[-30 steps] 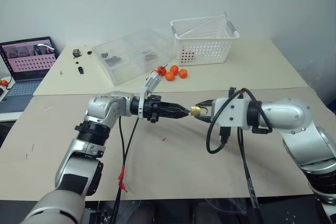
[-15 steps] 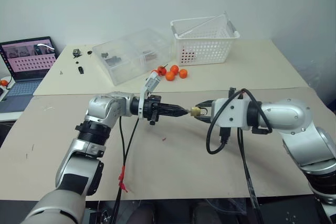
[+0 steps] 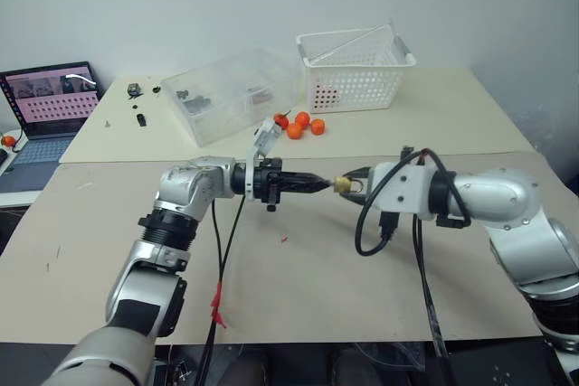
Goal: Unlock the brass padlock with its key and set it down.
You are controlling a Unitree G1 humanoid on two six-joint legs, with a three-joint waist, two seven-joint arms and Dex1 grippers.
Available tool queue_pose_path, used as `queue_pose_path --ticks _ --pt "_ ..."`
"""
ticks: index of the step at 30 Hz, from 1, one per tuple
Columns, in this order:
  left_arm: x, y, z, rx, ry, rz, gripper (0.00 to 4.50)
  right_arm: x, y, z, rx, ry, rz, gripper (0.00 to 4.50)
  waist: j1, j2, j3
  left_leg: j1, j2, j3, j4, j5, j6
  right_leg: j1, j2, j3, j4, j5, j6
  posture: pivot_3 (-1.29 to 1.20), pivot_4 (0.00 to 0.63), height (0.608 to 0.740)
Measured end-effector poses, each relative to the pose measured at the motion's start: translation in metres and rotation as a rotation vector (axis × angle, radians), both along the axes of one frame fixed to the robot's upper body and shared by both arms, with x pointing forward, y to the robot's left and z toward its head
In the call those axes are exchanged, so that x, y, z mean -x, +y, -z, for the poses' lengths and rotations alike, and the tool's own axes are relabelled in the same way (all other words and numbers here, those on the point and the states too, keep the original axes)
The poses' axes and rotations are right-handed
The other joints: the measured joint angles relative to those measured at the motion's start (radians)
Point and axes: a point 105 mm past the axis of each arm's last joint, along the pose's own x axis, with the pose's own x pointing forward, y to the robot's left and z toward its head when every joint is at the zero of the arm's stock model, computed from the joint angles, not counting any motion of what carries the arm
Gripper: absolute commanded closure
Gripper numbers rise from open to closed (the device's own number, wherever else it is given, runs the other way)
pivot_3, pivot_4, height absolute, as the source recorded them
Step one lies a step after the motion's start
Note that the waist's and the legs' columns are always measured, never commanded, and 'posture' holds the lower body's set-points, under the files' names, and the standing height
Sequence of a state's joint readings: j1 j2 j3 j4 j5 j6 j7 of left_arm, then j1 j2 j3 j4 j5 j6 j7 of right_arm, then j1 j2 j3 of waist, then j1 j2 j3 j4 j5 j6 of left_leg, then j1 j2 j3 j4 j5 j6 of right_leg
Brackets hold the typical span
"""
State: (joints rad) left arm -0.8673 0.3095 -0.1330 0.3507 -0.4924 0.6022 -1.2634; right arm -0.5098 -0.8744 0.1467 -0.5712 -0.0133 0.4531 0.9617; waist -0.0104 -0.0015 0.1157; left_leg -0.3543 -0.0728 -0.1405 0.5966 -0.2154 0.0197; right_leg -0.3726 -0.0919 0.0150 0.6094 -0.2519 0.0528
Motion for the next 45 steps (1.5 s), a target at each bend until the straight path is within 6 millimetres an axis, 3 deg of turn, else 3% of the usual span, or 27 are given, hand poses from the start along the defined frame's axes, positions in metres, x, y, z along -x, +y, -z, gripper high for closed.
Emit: queue_pose_path --ticks 7,15,18,24,27,30,32,45 --pt "-0.001 0.0 -0.004 -0.056 -0.242 0.016 4.47 -0.001 0.0 -0.001 0.002 -0.001 0.005 3.57 -0.003 0.0 0.0 0.001 0.001 0.003 -0.001 -0.001 -0.001 0.0 0.001 0.002 0.0 0.0 0.0 0.0 0.15 0.74" --pt "0.001 0.001 0.007 -0.102 -0.218 0.025 4.47 0.001 0.002 0.005 0.019 0.034 -0.01 3.57 -0.004 0.0 0.0 0.001 0.001 0.003 -0.001 -0.001 0.0 0.0 0.001 0.002 0.0 0.0 0.0 0.0 0.15 0.74" --pt "-0.002 0.001 0.016 -0.111 -0.018 0.003 3.69 0.0 0.003 0.011 0.027 0.063 -0.013 3.57 -0.004 0.0 0.0 0.001 0.001 0.003 0.0 -0.001 0.0 0.0 0.002 0.001 0.001 0.0 0.0 0.0 0.15 0.74" --pt "-0.004 0.005 0.019 -0.078 0.399 -0.048 1.63 0.004 0.008 0.009 0.017 0.064 -0.04 3.57 -0.011 0.0 0.0 0.002 0.001 0.003 0.0 -0.001 0.001 0.0 0.004 0.001 0.001 0.0 0.001 0.0 0.15 0.74" --pt "0.007 0.013 0.0 0.04 0.629 0.046 1.63 0.011 0.015 0.006 0.008 0.057 -0.086 3.57 -0.018 0.0 0.0 0.002 0.002 0.002 0.0 -0.001 0.001 0.0 0.005 0.0 0.001 0.0 0.001 0.0 0.15 0.74" --pt "0.021 0.019 -0.023 0.088 0.678 0.142 1.63 0.013 0.017 0.006 0.008 0.058 -0.099 3.57 -0.021 0.001 0.0 0.002 0.002 0.002 0.0 -0.001 0.0 0.0 0.005 0.0 0.002 0.0 0.001 0.0 0.15 0.74" --pt "0.025 0.02 -0.026 0.088 0.695 0.164 1.63 0.013 0.017 0.006 0.007 0.058 -0.099 3.57 -0.02 0.001 0.0 0.002 0.002 0.002 0.0 -0.001 0.0 0.0 0.004 0.0 0.002 0.0 0.001 0.0 0.15 0.74" --pt "0.035 0.019 -0.005 0.007 0.688 0.138 1.63 0.011 0.015 0.005 0.015 0.057 -0.092 3.57 -0.004 0.001 0.0 0.002 0.002 0.002 -0.001 -0.001 -0.001 -0.001 0.002 0.003 0.001 0.0 0.0 0.0 0.15 0.74"
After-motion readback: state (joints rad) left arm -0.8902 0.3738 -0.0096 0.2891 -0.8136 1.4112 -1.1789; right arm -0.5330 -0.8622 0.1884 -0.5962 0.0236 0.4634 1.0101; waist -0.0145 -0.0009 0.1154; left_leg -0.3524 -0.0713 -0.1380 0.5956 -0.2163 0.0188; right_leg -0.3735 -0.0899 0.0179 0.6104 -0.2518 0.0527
